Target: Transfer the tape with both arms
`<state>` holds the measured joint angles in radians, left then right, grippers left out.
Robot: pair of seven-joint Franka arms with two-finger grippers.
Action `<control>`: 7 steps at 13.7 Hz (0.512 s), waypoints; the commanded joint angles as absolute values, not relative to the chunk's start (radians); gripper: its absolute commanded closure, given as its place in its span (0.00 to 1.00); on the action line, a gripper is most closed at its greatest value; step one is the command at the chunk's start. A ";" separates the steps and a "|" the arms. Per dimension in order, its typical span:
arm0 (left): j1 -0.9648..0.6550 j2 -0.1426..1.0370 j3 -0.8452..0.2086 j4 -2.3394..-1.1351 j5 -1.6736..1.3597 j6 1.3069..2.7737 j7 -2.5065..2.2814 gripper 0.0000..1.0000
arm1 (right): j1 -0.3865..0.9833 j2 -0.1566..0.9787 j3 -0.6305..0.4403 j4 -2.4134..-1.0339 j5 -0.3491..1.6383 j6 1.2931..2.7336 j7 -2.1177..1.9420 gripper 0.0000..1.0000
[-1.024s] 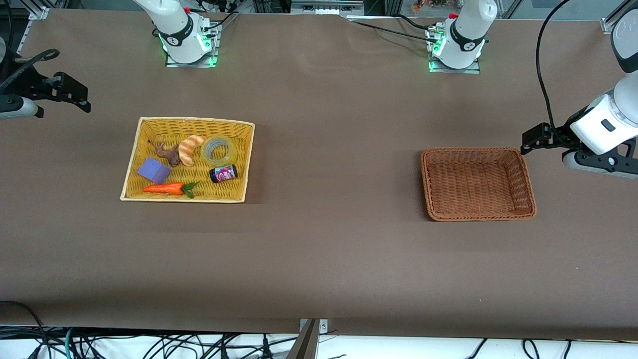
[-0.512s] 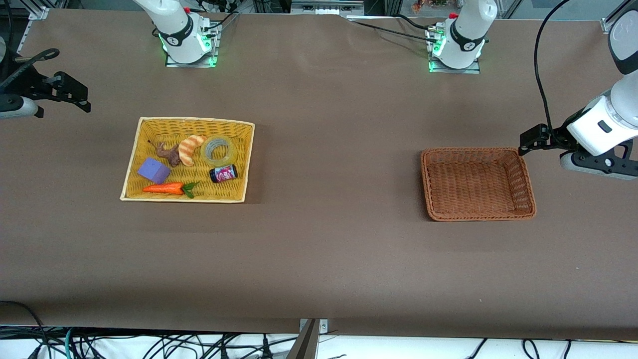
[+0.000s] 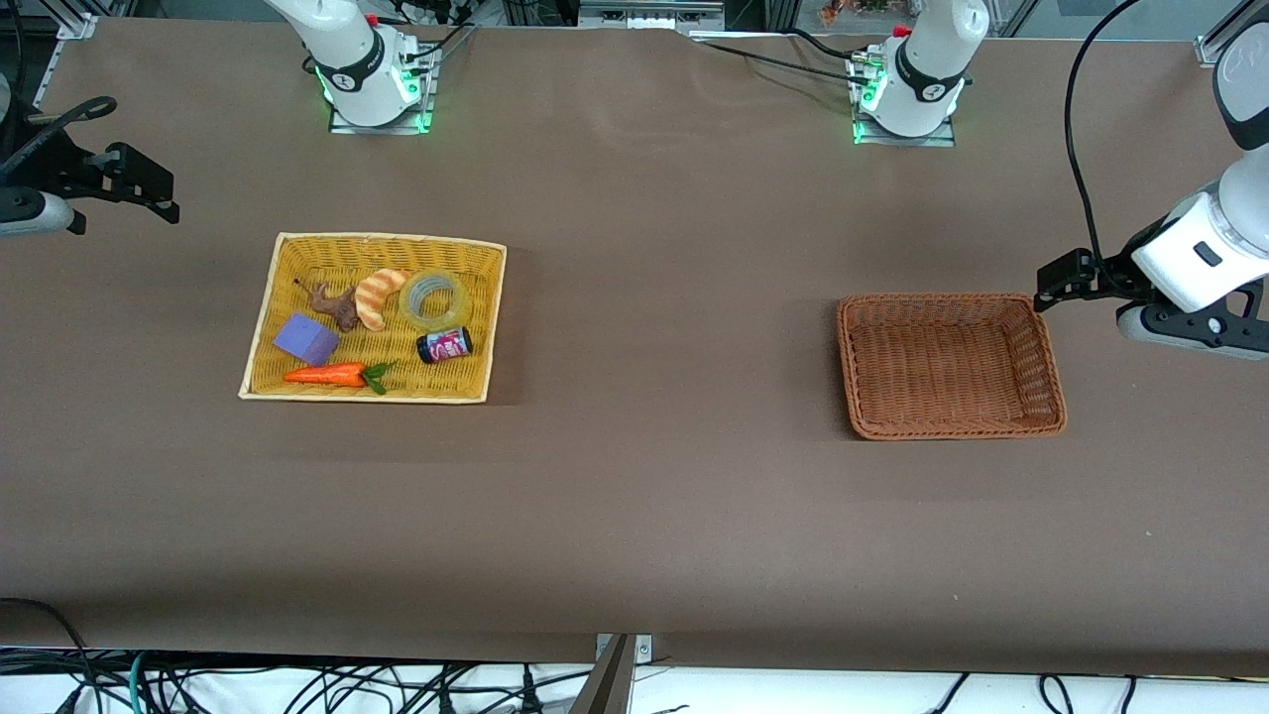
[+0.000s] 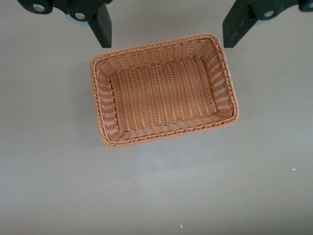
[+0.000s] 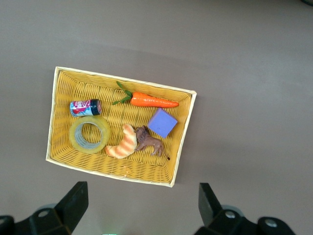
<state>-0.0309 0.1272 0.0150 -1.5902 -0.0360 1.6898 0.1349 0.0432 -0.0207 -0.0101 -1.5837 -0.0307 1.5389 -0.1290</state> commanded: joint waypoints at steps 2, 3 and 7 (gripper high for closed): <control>-0.029 0.147 0.017 -1.554 -0.015 1.674 0.140 0.00 | 0.041 -0.015 -0.015 -1.555 -0.037 1.513 -0.137 0.00; -0.028 0.147 0.017 -1.555 -0.015 1.672 0.144 0.00 | 0.041 -0.014 -0.014 -1.555 -0.038 1.513 -0.137 0.00; -0.028 0.147 0.017 -1.555 -0.015 1.672 0.143 0.00 | 0.041 -0.014 -0.014 -1.555 -0.041 1.513 -0.140 0.00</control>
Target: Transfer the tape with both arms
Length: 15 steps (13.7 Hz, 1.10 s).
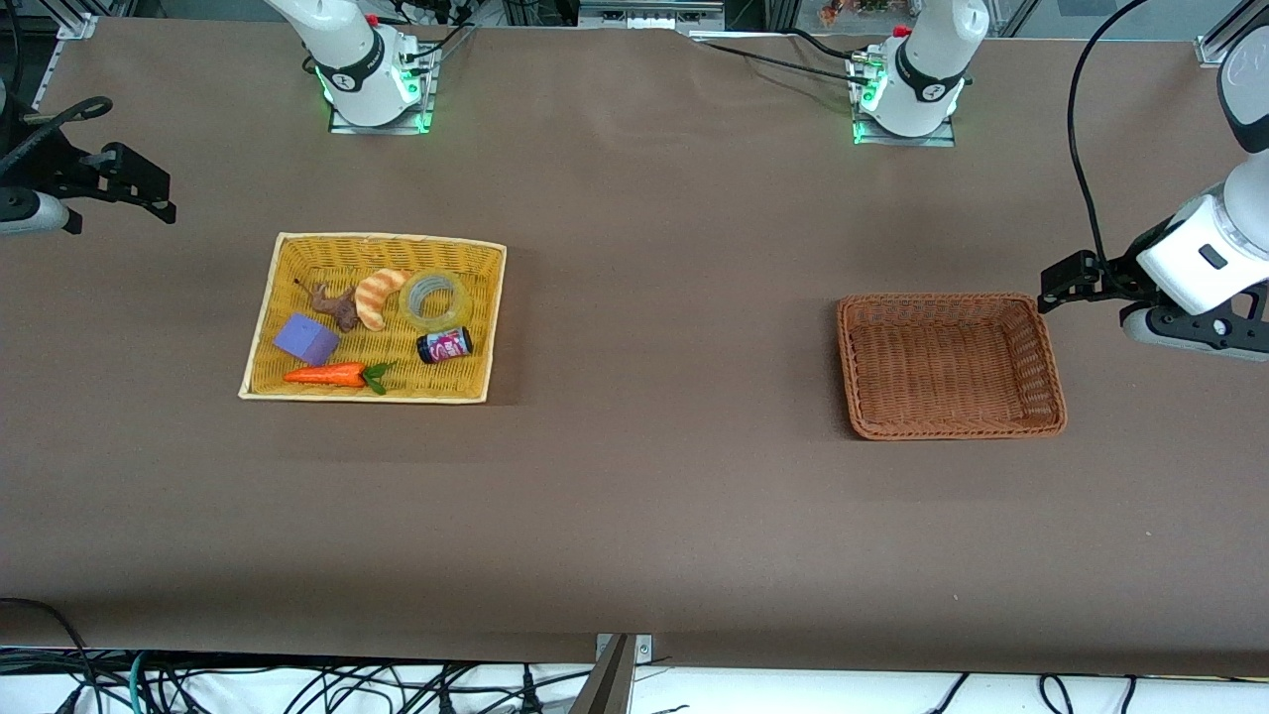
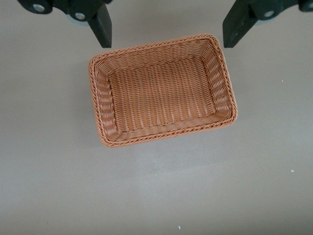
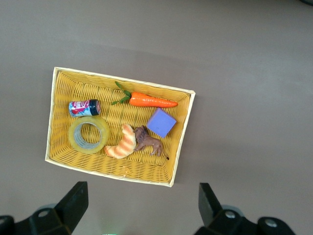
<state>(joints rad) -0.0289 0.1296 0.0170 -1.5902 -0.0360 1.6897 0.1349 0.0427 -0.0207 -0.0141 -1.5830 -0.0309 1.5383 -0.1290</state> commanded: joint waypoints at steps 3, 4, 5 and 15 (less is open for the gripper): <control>-0.028 0.147 0.017 -1.555 -0.015 1.672 0.144 0.00 | 0.041 -0.015 -0.012 -1.555 -0.040 1.513 -0.140 0.00; -0.028 0.146 0.017 -1.555 -0.015 1.672 0.146 0.00 | 0.041 -0.014 -0.012 -1.555 -0.040 1.511 -0.140 0.00; -0.028 0.146 0.017 -1.555 -0.015 1.671 0.144 0.00 | 0.041 -0.014 -0.012 -1.555 -0.040 1.511 -0.138 0.00; -0.028 0.140 0.021 -1.554 -0.015 1.638 0.146 0.00 | 0.054 -0.009 -0.002 -1.562 -0.029 1.508 -0.140 0.00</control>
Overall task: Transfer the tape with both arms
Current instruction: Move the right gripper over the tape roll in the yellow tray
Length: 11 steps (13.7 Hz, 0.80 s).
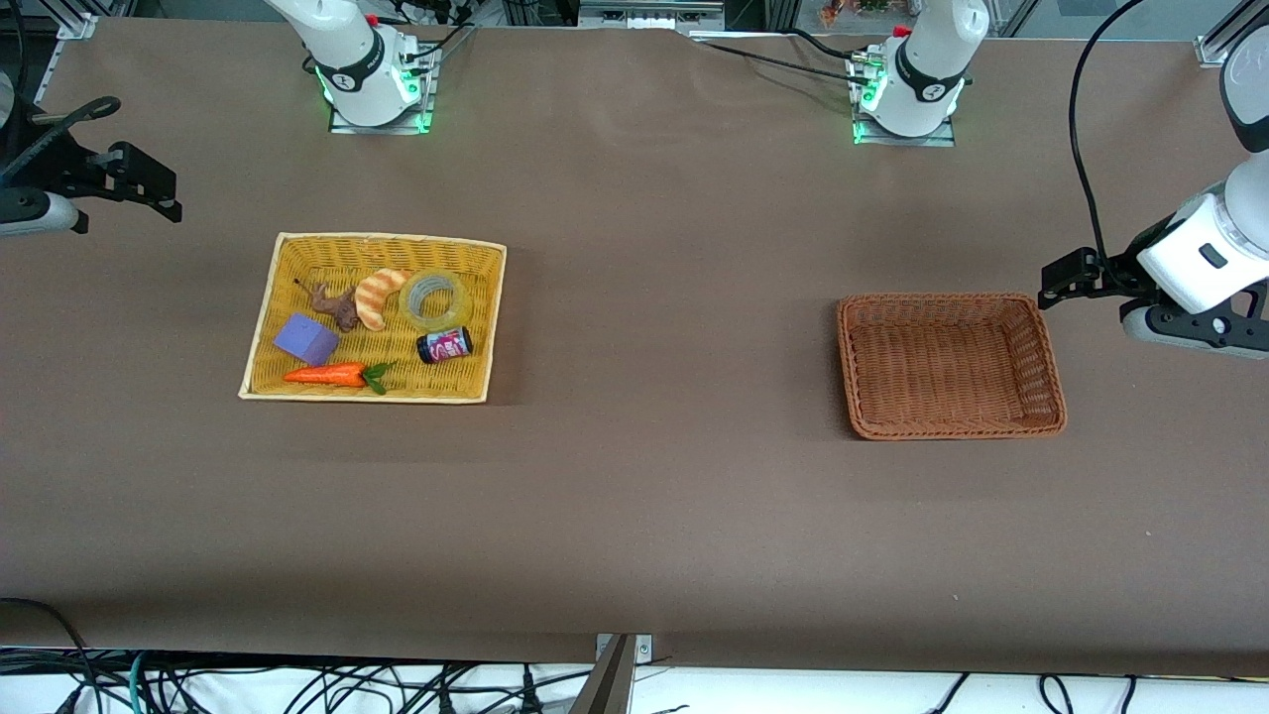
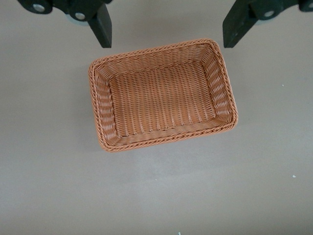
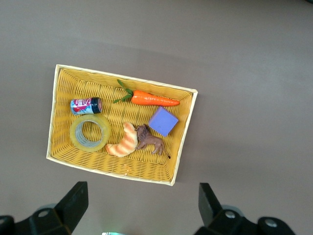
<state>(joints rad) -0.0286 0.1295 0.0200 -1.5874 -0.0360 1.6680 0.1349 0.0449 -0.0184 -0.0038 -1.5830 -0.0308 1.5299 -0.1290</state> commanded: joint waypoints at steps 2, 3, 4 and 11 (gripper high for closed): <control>-0.028 0.138 0.020 -1.554 -0.015 1.638 0.146 0.00 | 0.083 0.012 0.003 -1.572 -0.025 1.497 -0.135 0.00; -0.028 0.138 0.021 -1.554 -0.015 1.638 0.146 0.00 | 0.104 0.017 0.015 -1.588 -0.020 1.500 -0.117 0.00; -0.028 0.138 0.021 -1.554 -0.015 1.638 0.146 0.00 | 0.123 0.021 0.017 -1.604 -0.020 1.509 -0.079 0.00; -0.026 0.140 0.021 -1.554 -0.015 1.638 0.146 0.00 | 0.173 0.054 0.084 -1.914 -0.018 1.808 0.113 0.00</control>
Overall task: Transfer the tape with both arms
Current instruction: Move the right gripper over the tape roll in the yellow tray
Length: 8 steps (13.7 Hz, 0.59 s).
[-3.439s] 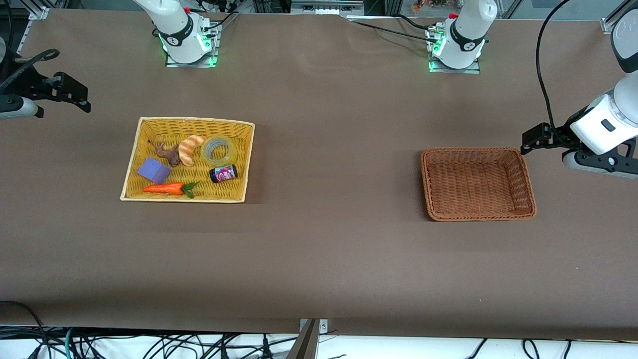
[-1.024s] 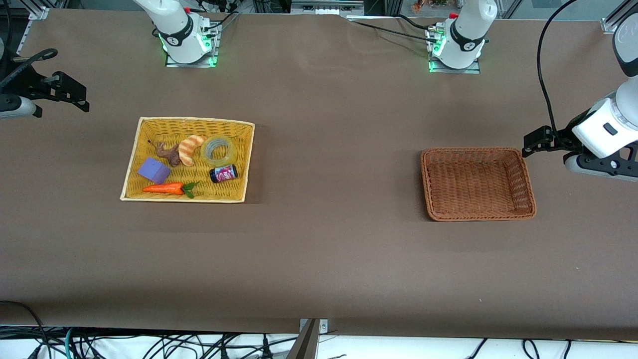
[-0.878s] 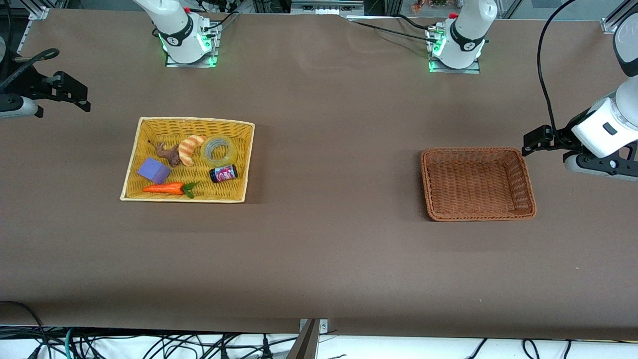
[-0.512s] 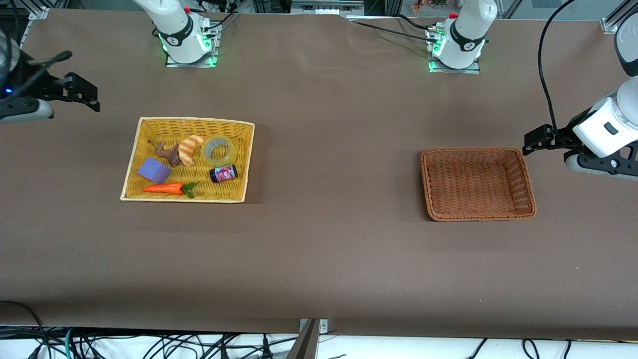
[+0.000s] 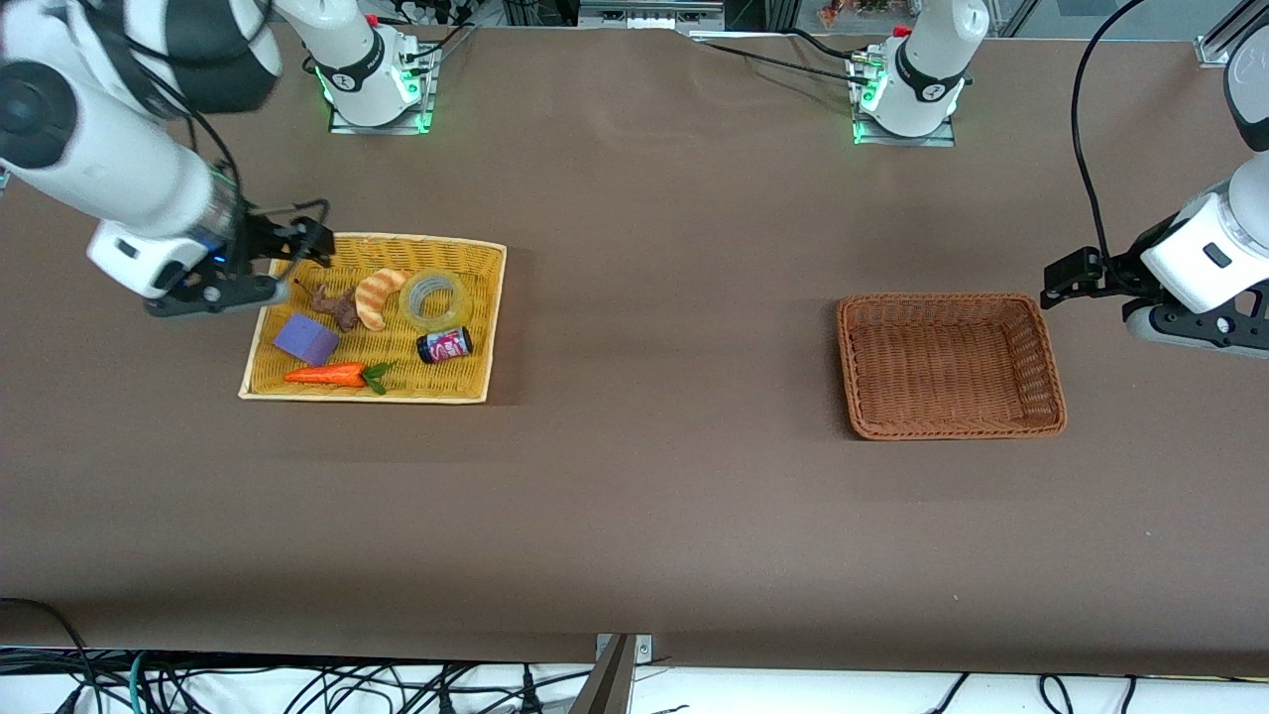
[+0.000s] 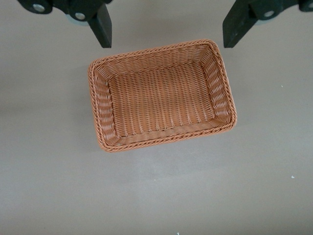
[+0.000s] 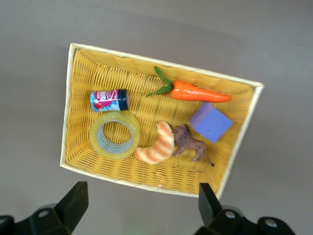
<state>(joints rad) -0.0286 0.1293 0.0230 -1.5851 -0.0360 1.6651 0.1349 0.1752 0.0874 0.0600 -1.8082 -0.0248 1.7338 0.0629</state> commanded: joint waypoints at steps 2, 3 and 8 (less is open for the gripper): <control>-0.028 0.140 0.021 -1.554 -0.015 1.638 0.146 0.00 | 0.175 0.054 0.092 -2.032 -0.018 1.937 0.120 0.00; -0.028 0.140 0.021 -1.554 -0.015 1.638 0.147 0.00 | 0.173 0.054 0.094 -2.089 -0.018 2.004 0.120 0.00; -0.025 0.141 0.021 -1.554 -0.017 1.634 0.147 0.00 | 0.175 0.136 0.095 -2.232 -0.020 2.209 0.120 0.00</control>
